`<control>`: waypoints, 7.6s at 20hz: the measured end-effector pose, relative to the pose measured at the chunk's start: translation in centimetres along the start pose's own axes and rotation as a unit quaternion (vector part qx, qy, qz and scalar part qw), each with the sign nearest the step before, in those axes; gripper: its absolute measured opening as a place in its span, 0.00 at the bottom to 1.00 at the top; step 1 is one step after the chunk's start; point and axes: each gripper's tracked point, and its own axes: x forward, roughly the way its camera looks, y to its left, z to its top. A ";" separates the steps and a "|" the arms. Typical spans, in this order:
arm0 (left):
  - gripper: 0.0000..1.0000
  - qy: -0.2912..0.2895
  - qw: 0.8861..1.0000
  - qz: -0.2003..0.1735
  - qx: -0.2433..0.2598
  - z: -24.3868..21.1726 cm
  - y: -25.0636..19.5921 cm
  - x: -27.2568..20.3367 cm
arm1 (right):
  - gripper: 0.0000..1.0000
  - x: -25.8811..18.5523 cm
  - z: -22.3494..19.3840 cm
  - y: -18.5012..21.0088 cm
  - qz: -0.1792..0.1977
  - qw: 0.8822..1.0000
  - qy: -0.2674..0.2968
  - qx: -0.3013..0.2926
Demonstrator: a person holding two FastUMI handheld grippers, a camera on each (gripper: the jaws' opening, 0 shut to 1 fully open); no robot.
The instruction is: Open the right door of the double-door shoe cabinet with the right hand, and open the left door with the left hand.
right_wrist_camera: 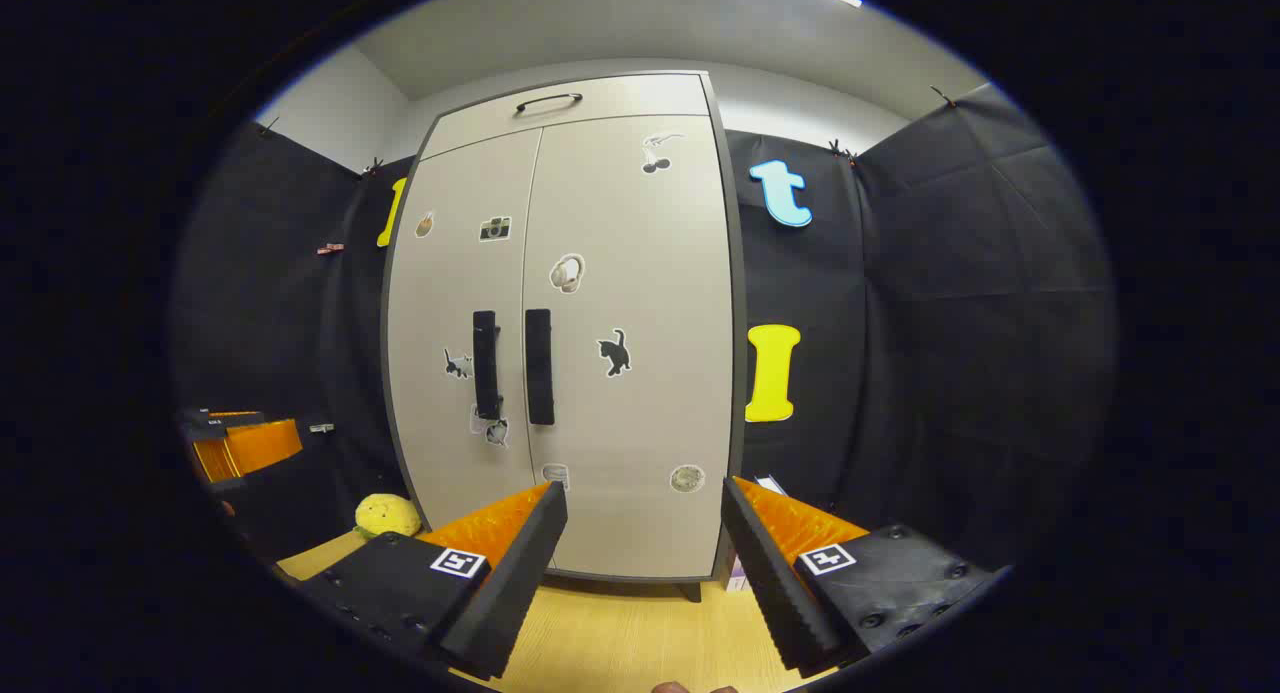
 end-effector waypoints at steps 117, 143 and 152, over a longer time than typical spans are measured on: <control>0.95 0.038 0.986 -0.158 -0.018 -2.4 -6.6 0.4 | 0.11 12.3 6.1 5.0 0.002 0.999 0.044 0.013; 0.95 0.052 0.983 -0.174 -0.021 -3.1 -8.5 1.0 | 0.05 9.1 6.0 -2.5 -0.125 0.992 0.009 0.019; 0.95 0.053 0.983 -0.178 -0.014 -3.6 -6.2 1.2 | 0.54 4.7 5.6 1.8 -0.121 0.992 0.018 0.024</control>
